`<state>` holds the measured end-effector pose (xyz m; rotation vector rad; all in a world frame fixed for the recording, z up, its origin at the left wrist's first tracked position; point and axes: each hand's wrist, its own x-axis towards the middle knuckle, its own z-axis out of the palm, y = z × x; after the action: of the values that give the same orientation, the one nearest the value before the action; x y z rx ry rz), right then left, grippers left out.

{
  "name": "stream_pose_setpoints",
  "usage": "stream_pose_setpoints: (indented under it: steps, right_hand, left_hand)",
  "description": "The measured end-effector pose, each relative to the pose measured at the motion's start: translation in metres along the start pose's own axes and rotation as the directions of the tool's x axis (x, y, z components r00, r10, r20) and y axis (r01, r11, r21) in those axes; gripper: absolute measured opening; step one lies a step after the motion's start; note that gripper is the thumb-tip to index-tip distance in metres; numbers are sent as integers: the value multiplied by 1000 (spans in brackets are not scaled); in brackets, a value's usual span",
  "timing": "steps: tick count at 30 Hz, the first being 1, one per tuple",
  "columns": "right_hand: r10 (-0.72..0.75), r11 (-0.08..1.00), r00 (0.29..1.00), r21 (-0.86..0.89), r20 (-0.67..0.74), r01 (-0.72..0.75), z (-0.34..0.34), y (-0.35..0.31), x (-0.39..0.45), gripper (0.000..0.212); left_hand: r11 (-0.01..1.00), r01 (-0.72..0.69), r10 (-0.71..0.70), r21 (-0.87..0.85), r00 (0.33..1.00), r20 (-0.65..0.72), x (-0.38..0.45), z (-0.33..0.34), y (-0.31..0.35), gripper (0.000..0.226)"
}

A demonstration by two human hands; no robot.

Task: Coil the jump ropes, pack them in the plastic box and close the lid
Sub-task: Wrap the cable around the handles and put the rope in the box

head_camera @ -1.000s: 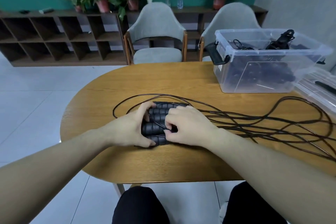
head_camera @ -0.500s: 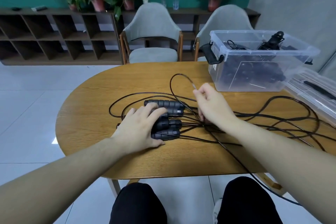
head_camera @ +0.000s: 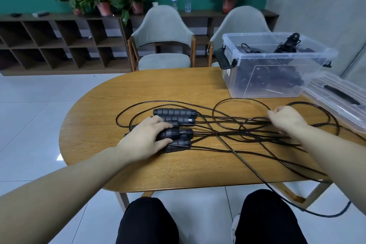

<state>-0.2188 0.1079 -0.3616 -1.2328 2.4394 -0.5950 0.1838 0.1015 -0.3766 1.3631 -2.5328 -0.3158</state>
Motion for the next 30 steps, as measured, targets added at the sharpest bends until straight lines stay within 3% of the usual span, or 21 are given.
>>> stream_pose_setpoints:
  steps: [3,5,7,9,12,14,16,18,20,23,26,27,30]
  right_hand:
    - [119,991,992,67,-30,-117,-12,26,11,36]
    - [177,973,984,145,23,-179,-17,39,16,35]
    - [202,948,976,236,76,-214,-20,47,18,42]
    - [201,931,980,307,16,-196,-21,44,17,50]
    - [143,904,958,428,-247,-25,-31,28,5,37]
    - [-43,860,927,458,-372,224,-35,12,-8,27]
    - [-289,764,865,445,-410,466,-36,-5,-27,25]
    - [-508,680,778,382,-370,626,-32,-22,-49,25]
    - [-688,626,683,277,-244,729,-23,-38,-69,27]
    - [-825,555,565,174,-5,813,-4,-60,-93,39]
    - [-811,583,557,179,179,792,15,-80,-101,62]
    - [-793,607,567,202,223,769,19,-86,-102,59]
    - [-760,650,596,281,260,706,25,-97,-102,22]
  left_hand:
    - [999,38,-38,-23,999,-8,2,-4,3,53]
    - [999,31,-32,-40,999,-38,2,-6,8,51]
    - [998,37,-39,-51,998,-45,4,-8,14,50]
    - [997,47,-50,-62,998,-40,6,-11,21,51]
    - [994,35,-41,-99,998,-56,11,-14,33,48]
    - [993,45,-50,-107,998,-44,13,-17,38,46]
    - [994,56,-59,-95,998,-25,17,-19,41,46]
    - [991,78,-81,-111,996,-24,21,-22,42,47]
    - [987,91,-96,-134,995,-37,24,-26,41,42]
    - [990,59,-72,-127,993,-93,25,-36,42,23]
    - [978,56,-89,-202,984,-155,22,-48,44,19]
    - [974,68,-100,-215,984,-145,21,-52,45,19]
    - [988,97,-106,-120,992,-69,16,-59,44,28]
